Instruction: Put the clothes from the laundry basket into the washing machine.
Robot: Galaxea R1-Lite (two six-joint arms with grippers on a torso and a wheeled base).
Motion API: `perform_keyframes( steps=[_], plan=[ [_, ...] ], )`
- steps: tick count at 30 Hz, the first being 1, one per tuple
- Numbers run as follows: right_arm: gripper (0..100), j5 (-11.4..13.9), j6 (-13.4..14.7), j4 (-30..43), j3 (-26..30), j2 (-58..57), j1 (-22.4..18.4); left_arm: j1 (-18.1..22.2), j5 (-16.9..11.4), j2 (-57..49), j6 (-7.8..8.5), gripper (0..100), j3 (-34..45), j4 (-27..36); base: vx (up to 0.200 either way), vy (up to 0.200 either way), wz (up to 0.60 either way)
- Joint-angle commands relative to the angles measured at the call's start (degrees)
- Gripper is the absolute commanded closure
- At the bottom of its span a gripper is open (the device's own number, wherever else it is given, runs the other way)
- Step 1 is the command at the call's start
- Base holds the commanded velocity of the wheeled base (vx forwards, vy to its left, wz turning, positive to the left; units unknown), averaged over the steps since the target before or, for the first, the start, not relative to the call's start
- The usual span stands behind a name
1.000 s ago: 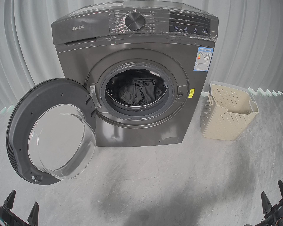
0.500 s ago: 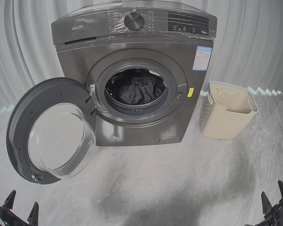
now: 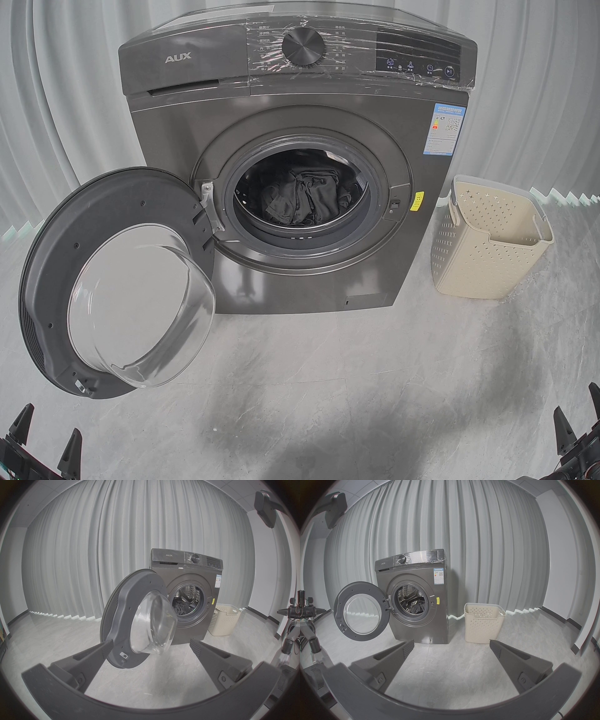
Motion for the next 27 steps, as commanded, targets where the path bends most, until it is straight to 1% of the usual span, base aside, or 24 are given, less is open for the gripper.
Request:
perform_keyframes(
  steps=[1, 10, 27],
  plan=[
    [0, 0.0, 0.0, 0.0, 0.9, -0.6, 0.0, 0.0, 0.0, -0.8, 0.0, 0, 0.9, 0.0, 0.0, 0.0, 0.0],
    [0, 0.0, 0.0, 0.0, 0.9, -0.6, 0.0, 0.0, -0.5, -0.8, -0.17, 0, 0.9, 0.0, -0.2, 0.0, 0.0],
    [0, 0.0, 0.0, 0.0, 0.9, -0.6, 0.0, 0.0, -0.4, -0.8, -0.17, 0, 0.9, 0.0, 0.0, 0.0, 0.0]
  ],
)
